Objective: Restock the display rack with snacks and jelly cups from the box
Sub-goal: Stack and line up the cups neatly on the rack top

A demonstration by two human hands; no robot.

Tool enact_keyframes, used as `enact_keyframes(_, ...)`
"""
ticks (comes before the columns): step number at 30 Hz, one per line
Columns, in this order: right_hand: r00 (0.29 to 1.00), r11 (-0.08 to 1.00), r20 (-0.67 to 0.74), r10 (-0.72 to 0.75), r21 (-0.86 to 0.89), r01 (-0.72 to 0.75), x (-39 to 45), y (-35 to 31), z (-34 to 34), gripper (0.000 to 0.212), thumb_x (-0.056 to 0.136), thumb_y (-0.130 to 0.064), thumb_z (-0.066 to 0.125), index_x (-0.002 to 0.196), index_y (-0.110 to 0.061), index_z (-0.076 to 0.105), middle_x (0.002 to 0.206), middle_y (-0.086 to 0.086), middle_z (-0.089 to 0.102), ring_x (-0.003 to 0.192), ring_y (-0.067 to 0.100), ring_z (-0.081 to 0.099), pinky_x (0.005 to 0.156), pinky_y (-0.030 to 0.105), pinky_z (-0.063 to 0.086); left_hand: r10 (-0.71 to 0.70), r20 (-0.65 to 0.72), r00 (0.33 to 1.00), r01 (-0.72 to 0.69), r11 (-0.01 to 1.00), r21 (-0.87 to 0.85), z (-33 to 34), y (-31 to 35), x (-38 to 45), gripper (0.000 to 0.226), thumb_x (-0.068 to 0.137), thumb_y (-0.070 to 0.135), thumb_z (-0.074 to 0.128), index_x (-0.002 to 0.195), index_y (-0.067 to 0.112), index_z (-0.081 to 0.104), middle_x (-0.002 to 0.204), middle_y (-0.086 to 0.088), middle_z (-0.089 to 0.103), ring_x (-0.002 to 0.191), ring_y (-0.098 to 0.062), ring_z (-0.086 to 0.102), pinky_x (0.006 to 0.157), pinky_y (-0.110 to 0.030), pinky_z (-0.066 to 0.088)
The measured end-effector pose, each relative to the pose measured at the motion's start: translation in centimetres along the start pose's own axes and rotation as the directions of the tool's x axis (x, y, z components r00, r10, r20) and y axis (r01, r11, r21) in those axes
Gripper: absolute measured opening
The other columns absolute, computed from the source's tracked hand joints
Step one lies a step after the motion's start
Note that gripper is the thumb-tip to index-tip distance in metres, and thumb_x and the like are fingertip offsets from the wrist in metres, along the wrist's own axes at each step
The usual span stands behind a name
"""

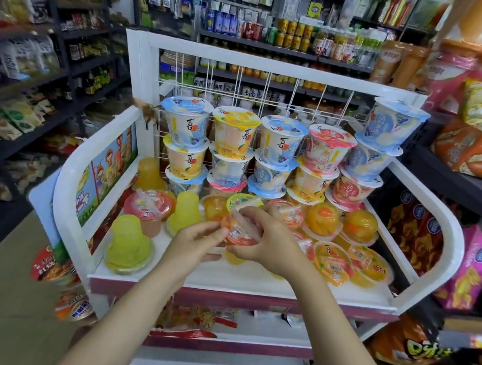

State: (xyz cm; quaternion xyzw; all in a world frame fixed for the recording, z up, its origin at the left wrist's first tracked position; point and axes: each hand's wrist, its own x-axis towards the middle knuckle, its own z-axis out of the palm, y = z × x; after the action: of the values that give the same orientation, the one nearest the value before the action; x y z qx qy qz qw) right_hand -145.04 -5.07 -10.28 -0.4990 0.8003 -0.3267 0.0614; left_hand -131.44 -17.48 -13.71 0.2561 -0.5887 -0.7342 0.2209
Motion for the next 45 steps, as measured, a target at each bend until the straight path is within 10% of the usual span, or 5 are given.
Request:
enact_keyframes(9,0.999,0.963,0.038,0.029,-0.271,-0.018,-1.0,2.1,1.0,0.093,0.065,-0.065,0.078,0.143,-0.023,0.049,0.137,-0.004,0.054,0.129,0.017,0.048,0.112,0.046,0.027,-0.019,0.045,0.999,0.018,1.0,0.024,0.5,-2.1,0.8,0.024,0.092,0.015,0.068,0.114,0.006,0.071,0.105,-0.009,0.076,0.095,-0.024,0.073,0.088,-0.037,0.059)
enact_keyframes(23,0.997,0.955,-0.064,0.039,-0.29,-0.056,-1.1,2.6,-0.7,0.053,0.082,-0.059,0.068,0.124,-0.027,0.064,0.099,-0.009,0.058,0.106,0.017,0.053,0.102,0.045,0.035,-0.004,0.104,0.995,-0.02,0.974,0.226,1.2,-2.1,1.7,0.013,0.093,0.018,0.069,0.105,0.014,0.071,0.107,-0.007,0.073,0.099,-0.019,0.07,0.085,-0.024,0.057)
enact_keyframes(30,0.998,0.993,-0.036,-0.058,-0.104,0.054,3.6,-1.5,0.4,0.046,0.088,-0.043,0.07,0.128,-0.021,0.064,0.124,0.003,0.064,0.114,0.017,0.056,0.093,0.024,0.041,0.692,0.076,0.718,-0.347,0.261,0.901,-6.5,4.0,0.9,0.032,0.092,0.036,0.051,0.108,0.017,0.07,0.113,0.003,0.066,0.102,-0.018,0.057,0.086,-0.036,0.044)
enact_keyframes(37,0.989,0.999,0.144,-0.036,-0.033,0.042,9.4,-4.7,6.8,0.059,0.091,-0.036,0.068,0.144,-0.022,0.048,0.131,0.006,0.057,0.115,0.022,0.054,0.096,0.028,0.041,0.306,0.023,0.952,-0.056,0.099,0.993,-12.3,1.0,1.7,0.084,0.082,0.07,0.016,0.151,0.028,0.037,0.162,0.002,0.028,0.148,-0.022,0.025,0.119,-0.044,0.025)
enact_keyframes(45,0.996,0.995,0.09,-0.009,-0.096,0.018,9.0,-4.3,7.9,0.052,0.079,-0.04,0.08,0.125,-0.021,0.063,0.116,0.002,0.062,0.089,0.013,0.057,0.075,0.024,0.042,0.272,0.018,0.962,-0.076,0.205,0.976,-12.5,1.0,1.7,0.099,0.075,0.08,0.004,0.157,0.028,0.023,0.166,0.004,0.008,0.152,-0.018,0.007,0.124,-0.034,0.008)
